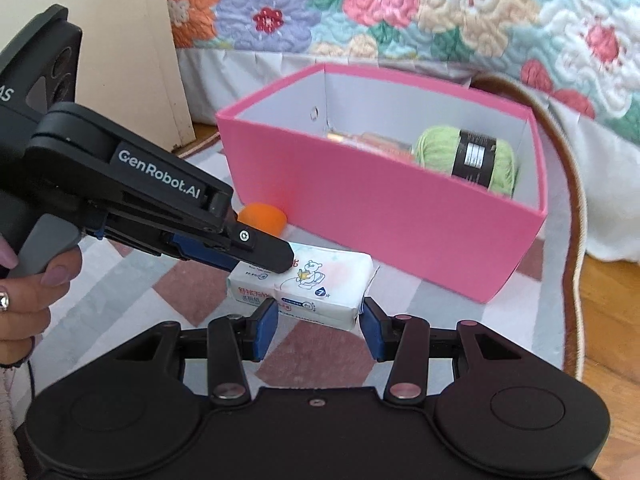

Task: Organize objects
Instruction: 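Carry the tissue pack with the left tool and lower it into the pink box, then open the left tool to release the tissue pack and withdraw, then move the left tool down to the orange makeup sponge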

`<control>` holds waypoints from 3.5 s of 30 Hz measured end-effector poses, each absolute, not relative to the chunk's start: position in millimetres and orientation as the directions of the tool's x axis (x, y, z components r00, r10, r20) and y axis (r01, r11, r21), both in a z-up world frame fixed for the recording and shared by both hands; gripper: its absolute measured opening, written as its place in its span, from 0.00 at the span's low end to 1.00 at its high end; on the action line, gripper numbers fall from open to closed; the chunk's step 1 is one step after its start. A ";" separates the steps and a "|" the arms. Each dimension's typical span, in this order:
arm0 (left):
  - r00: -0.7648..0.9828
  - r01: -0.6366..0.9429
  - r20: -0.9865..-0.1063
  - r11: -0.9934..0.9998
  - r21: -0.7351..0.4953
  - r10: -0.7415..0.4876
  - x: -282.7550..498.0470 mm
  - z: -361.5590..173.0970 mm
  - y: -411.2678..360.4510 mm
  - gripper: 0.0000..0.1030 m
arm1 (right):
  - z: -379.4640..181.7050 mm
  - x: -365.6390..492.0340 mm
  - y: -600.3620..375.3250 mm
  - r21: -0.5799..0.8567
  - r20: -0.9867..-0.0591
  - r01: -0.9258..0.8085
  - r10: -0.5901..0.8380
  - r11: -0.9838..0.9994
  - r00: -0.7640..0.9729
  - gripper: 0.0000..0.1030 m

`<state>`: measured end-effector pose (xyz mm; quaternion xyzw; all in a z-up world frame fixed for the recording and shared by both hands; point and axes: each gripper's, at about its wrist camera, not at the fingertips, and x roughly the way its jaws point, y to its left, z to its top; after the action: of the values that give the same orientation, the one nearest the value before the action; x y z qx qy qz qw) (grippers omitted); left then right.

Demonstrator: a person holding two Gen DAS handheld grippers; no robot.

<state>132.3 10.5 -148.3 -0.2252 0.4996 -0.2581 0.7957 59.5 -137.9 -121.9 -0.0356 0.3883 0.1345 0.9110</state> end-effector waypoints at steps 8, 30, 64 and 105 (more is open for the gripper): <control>0.410 0.270 -0.625 0.743 -0.612 -0.664 119.1 -96.9 18.7 0.30 | -73.8 38.6 -130.0 -0.023 -0.653 -0.291 0.206 0.956 0.729 0.49; 0.584 0.374 -0.588 0.828 -0.418 -0.560 202.6 -10.4 -12.9 0.32 | -5.9 138.0 -137.4 -0.018 -0.602 -0.249 0.188 0.968 0.776 0.53; 0.403 0.299 -0.823 0.908 -0.295 -0.400 265.7 -64.3 -20.3 0.33 | -65.6 188.8 -170.5 0.191 -0.717 -0.212 0.284 0.958 0.637 0.51; 0.434 0.344 -0.750 0.861 -0.374 -0.499 155.4 -69.7 82.3 0.44 | -51.9 62.9 -75.9 0.136 -0.726 -0.399 0.366 0.907 0.583 0.80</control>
<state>155.4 82.3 -69.7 -0.0828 0.4696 -0.2501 0.8426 62.9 -75.9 -51.9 -0.0208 0.4030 0.2151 0.8893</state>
